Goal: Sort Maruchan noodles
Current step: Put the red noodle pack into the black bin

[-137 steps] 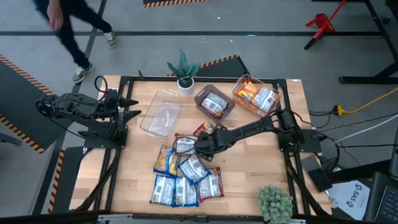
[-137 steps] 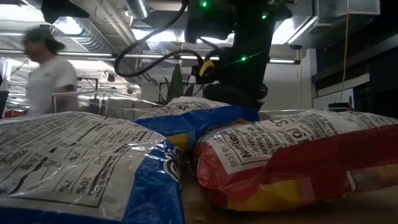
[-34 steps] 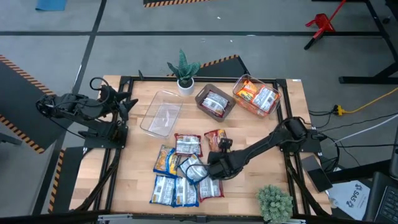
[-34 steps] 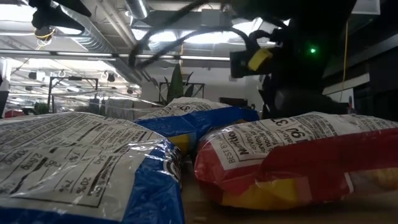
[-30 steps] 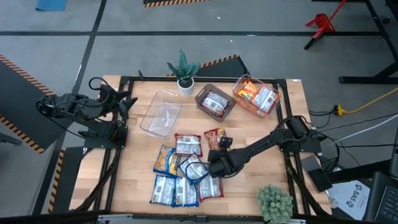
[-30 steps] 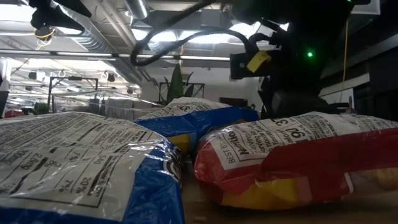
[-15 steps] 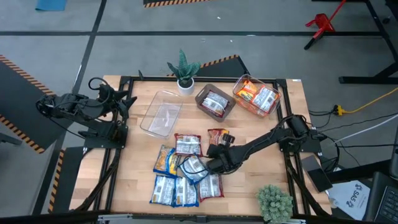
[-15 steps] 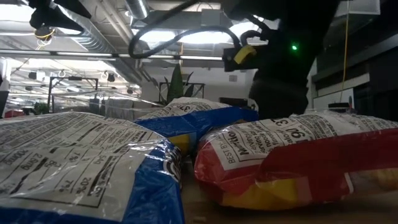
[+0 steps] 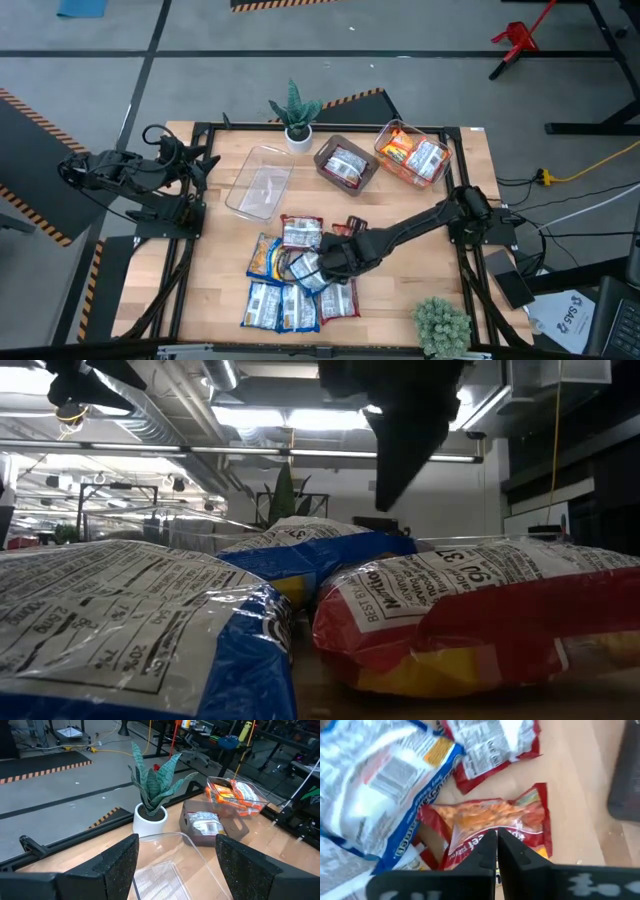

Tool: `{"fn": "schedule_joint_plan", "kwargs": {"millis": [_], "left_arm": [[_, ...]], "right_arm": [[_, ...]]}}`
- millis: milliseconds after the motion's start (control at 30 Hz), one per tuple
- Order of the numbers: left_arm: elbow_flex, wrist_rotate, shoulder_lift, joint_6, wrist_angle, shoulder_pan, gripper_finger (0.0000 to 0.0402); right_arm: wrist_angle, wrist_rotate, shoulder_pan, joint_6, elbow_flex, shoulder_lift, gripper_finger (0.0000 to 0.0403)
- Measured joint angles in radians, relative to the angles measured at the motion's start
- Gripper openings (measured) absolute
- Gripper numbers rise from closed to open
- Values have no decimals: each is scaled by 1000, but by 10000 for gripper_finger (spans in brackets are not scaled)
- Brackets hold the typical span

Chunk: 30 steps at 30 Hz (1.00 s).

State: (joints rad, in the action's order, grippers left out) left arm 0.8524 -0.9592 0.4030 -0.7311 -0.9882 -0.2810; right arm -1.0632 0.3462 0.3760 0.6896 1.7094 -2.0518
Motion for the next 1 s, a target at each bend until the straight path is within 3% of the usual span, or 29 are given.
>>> {"fn": "schedule_joint_plan", "kwargs": {"millis": [133,233,333,433,600,700,833,1000], "left_arm": [[0,26,0,0,0,0,258],[0,90,0,-2,0,0,258],[0,160,0,-4,0,0,258],[0,192,0,-21,1,0,258],[0,179,0,-40,1,0,258],[0,146,0,-78,5,0,258],[0,131,0,-119,5,0,258],[0,132,0,-257,4,0,258]], "right_arm": [[-141,-31,3,122,74,2,1],[-313,-166,11,329,97,4,20],[-456,-324,46,489,96,4,64],[-455,-359,136,634,96,13,126],[-410,-301,282,971,92,25,221],[-362,-170,321,1209,48,27,254],[-233,45,310,1371,-86,32,257],[106,106,215,1355,-402,137,246]]}}
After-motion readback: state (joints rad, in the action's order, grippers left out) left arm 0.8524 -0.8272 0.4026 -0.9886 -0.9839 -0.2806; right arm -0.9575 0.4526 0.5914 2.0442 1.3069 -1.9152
